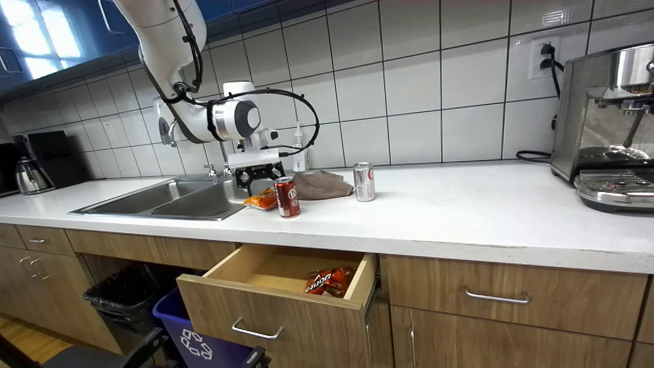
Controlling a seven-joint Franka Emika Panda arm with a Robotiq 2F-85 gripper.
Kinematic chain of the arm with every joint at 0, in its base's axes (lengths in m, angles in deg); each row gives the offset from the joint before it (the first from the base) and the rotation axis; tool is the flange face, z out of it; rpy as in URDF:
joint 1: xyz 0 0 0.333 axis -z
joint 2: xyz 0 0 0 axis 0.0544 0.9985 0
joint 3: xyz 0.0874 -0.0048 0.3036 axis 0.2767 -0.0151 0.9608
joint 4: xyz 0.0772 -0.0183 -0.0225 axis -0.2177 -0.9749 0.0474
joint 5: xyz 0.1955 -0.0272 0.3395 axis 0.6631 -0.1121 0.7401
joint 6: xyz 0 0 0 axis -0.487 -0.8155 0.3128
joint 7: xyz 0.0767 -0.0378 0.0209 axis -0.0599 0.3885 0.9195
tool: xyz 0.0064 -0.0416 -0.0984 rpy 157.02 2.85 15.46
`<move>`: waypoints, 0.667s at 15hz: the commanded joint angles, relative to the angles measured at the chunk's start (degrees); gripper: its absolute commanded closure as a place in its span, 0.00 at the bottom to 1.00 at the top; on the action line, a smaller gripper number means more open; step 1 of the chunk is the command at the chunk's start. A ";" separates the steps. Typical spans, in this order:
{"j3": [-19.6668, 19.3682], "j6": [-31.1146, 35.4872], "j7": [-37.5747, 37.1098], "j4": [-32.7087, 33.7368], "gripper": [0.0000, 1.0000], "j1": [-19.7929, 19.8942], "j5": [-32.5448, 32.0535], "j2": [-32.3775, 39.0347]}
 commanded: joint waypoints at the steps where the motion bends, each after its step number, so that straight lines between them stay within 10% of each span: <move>1: 0.93 -1.70 1.50 1.51 0.00 0.97 -0.66 0.44; 10: 2.71 -4.50 5.57 -1.68 0.00 3.22 0.34 -1.98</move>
